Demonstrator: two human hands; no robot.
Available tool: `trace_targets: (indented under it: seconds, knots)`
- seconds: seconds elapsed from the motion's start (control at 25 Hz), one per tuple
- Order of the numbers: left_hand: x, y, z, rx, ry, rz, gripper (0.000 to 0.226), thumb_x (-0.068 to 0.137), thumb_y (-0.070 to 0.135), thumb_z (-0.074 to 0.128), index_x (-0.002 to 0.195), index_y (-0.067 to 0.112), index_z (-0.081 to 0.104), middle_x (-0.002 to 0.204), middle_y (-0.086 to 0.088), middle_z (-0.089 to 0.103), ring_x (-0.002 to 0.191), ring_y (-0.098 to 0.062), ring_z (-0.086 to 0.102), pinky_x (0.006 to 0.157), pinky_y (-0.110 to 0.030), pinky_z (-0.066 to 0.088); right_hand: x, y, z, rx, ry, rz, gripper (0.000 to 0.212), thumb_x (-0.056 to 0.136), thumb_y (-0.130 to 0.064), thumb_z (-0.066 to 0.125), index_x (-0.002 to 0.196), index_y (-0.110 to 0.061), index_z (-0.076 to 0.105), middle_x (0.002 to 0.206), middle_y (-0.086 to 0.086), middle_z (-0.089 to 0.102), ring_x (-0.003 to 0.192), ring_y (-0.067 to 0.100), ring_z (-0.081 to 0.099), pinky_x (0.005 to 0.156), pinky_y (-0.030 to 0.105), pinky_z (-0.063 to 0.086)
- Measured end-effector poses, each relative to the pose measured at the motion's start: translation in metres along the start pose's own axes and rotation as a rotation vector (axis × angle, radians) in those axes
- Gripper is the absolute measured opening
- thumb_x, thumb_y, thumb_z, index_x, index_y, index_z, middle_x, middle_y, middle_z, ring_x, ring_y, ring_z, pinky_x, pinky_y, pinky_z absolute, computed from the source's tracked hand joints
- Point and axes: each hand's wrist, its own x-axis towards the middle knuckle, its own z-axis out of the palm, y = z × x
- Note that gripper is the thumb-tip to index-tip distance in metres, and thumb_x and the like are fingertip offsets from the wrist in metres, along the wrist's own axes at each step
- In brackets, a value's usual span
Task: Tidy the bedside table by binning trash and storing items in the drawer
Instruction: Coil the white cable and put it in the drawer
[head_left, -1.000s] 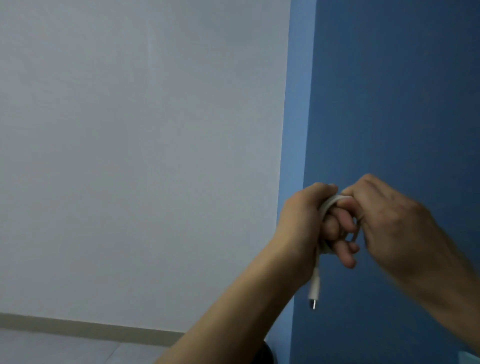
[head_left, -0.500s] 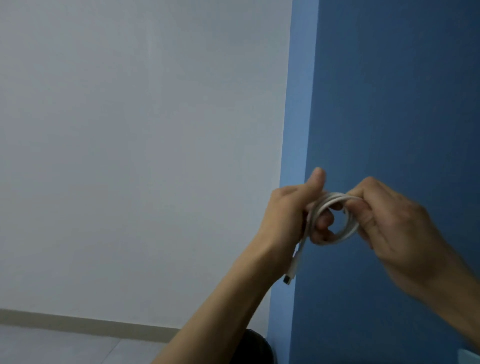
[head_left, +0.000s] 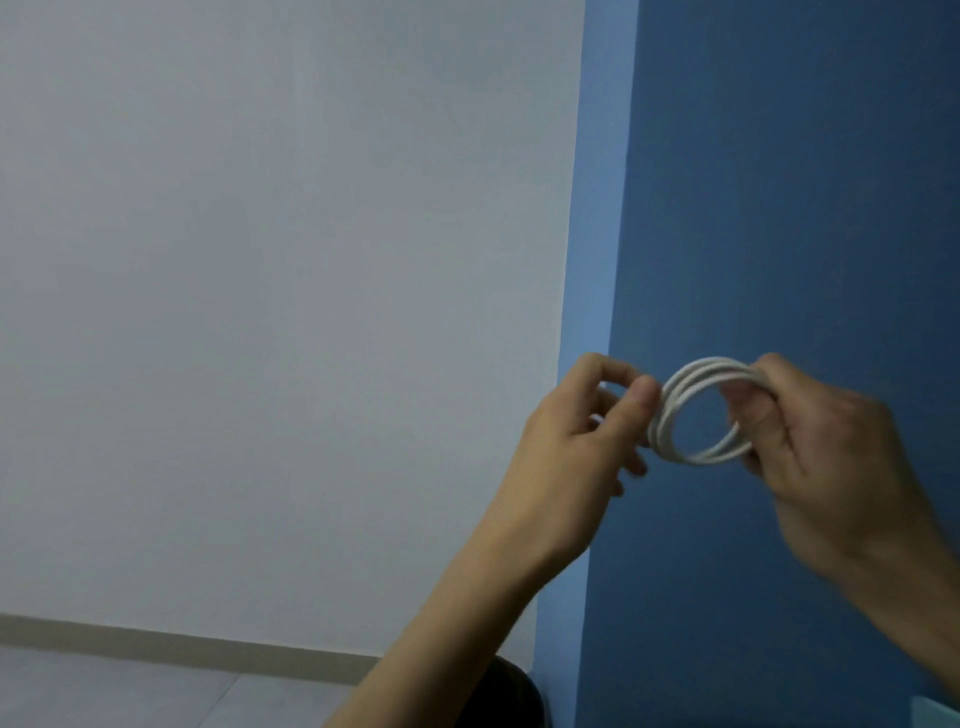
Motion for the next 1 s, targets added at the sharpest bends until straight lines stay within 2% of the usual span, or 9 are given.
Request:
trace_targets:
  seconds: [0.12,0.2,0.28,0.44,0.56,0.64,0.76,0.88,1.0]
  knots:
    - [-0.013,0.002,-0.018,-0.135,-0.015,-0.062,0.011,0.095,0.013,0.048,0.097,0.007,0.057,0.066,-0.007,0.058,0.051,-0.013,0.054,0.048,-0.023,0.046,-0.003,0.005,0.001,-0.032,0.022,0.051,0.046,0.090,-0.043,0.029,0.061,-0.009,0.041,0.043,0.006,0.045,0.062,0.028,0.045,0.050,0.025,0.032]
    - [-0.017,0.003,-0.022,-0.360,-0.167,-0.073,0.015,0.094,0.006,0.047,0.094,0.006,0.062,0.068,-0.005,0.063,0.056,-0.014,0.059,0.051,-0.021,0.049,-0.006,0.004,0.004,-0.036,0.020,0.083,0.045,0.088,-0.042,0.029,0.060,-0.009,0.040,0.043,0.007,0.045,0.039,0.024,0.039,0.049,0.026,0.032]
    - [-0.017,-0.001,-0.021,-0.414,-0.245,-0.029,0.017,0.089,0.002,0.050,0.091,0.007,0.066,0.070,-0.002,0.066,0.062,-0.013,0.062,0.055,-0.020,0.050,-0.007,0.000,0.006,-0.024,0.007,0.112,0.047,0.087,-0.045,0.027,0.060,-0.008,0.040,0.043,0.009,0.047,0.038,0.026,0.045,0.049,0.027,0.034]
    - [-0.012,-0.011,-0.006,-0.245,-0.049,0.068,0.015,0.078,0.001,0.064,0.089,0.010,0.061,0.066,0.002,0.056,0.060,-0.008,0.055,0.055,-0.020,0.048,-0.010,-0.007,0.007,0.033,0.002,0.163,0.050,0.085,-0.050,0.025,0.059,-0.010,0.040,0.043,0.011,0.047,0.038,0.027,0.043,0.045,0.031,0.034]
    - [-0.009,-0.022,0.002,-0.086,0.082,0.036,0.033,0.076,0.011,0.072,0.103,0.014,0.054,0.077,-0.005,0.050,0.070,-0.007,0.051,0.061,-0.021,0.049,-0.013,-0.013,0.008,0.069,-0.009,0.171,0.045,0.085,-0.050,0.026,0.058,-0.017,0.038,0.043,0.009,0.048,0.063,0.024,0.051,0.042,0.028,0.034]
    - [-0.009,-0.025,0.008,-0.106,0.058,0.041,0.028,0.080,0.015,0.068,0.105,0.010,0.056,0.086,-0.010,0.058,0.078,-0.010,0.057,0.065,-0.021,0.052,-0.016,-0.015,0.009,0.078,-0.019,0.165,0.042,0.085,-0.049,0.027,0.058,-0.019,0.038,0.043,0.005,0.049,0.066,0.021,0.052,0.043,0.028,0.035]
    - [-0.008,-0.024,0.013,-0.172,0.068,0.054,0.015,0.084,0.015,0.063,0.094,0.006,0.056,0.076,-0.001,0.058,0.071,-0.012,0.057,0.060,-0.022,0.050,-0.018,-0.016,0.013,0.108,-0.032,0.168,0.041,0.084,-0.050,0.027,0.057,-0.021,0.038,0.043,0.007,0.045,0.065,0.018,0.053,0.044,0.024,0.035]
    - [-0.007,-0.022,0.012,-0.112,0.064,0.069,0.010,0.088,0.011,0.062,0.091,0.006,0.054,0.072,0.004,0.055,0.068,-0.006,0.055,0.060,-0.021,0.049,-0.020,-0.015,0.013,0.161,-0.062,0.188,0.043,0.083,-0.053,0.028,0.057,-0.021,0.040,0.061,-0.002,0.058,0.059,0.015,0.054,0.042,0.020,0.035]
    - [-0.007,-0.022,0.010,-0.069,0.072,0.073,0.004,0.086,0.008,0.055,0.086,0.009,0.051,0.072,0.003,0.051,0.067,-0.010,0.050,0.061,-0.030,0.047,-0.021,-0.016,0.012,0.173,-0.112,0.173,0.047,0.082,-0.055,0.030,0.057,-0.016,0.038,0.066,0.006,0.053,0.051,0.026,0.046,0.041,0.029,0.033]
